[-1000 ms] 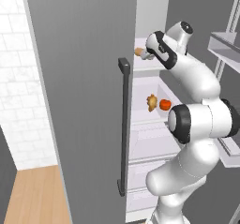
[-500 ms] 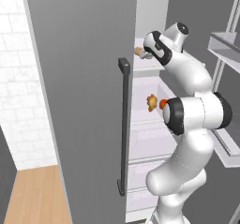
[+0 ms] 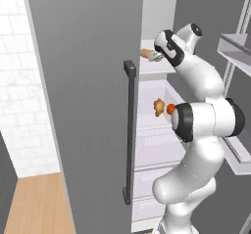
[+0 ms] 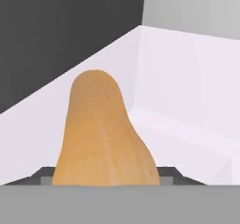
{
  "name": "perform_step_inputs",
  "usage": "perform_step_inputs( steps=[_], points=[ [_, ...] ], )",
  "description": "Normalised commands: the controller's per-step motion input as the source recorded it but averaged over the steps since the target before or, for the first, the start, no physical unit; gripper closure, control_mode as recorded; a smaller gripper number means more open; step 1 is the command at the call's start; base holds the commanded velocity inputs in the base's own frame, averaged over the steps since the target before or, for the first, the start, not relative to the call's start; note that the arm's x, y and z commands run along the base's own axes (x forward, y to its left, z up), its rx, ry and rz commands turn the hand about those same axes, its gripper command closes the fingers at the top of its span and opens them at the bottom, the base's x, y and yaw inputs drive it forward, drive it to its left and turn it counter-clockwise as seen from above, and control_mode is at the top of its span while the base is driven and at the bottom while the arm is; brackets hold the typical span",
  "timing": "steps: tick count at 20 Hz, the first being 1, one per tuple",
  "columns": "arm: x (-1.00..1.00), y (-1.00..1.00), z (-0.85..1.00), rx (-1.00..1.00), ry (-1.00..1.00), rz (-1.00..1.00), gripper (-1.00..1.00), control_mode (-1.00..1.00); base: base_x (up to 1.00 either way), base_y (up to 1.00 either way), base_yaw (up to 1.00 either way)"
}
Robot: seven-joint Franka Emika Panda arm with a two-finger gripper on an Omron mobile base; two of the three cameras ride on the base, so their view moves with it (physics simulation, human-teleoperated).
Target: Place one squash and one chicken drumstick in each tupperware on the nearby counter, to pack two identical lunches.
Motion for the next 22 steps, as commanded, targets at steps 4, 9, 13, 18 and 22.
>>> perform_step_inputs(
  steps=[4, 9, 13, 18, 22],
  points=[
    [-1.0, 0.0, 0.18, -0.07, -0.01, -0.07, 1.0, -1.0, 0.0, 0.0, 0.0],
    [-0.98, 0.03, 0.42, -0.09, 0.1, -0.27, 1.0, -1.0, 0.0, 0.0, 0.0],
    [-1.0, 0.0, 0.14, -0.1, 0.08, -0.41, 1.0, -1.0, 0.0, 0.0, 0.0],
    [-1.0, 0.0, -0.15, -0.09, -0.25, -0.18, 1.0, -1.0, 0.0, 0.0, 0.0],
    [-1.0, 0.0, -0.23, -0.02, -0.42, -0.01, 1.0, -1.0, 0.0, 0.0, 0.0]
  ],
)
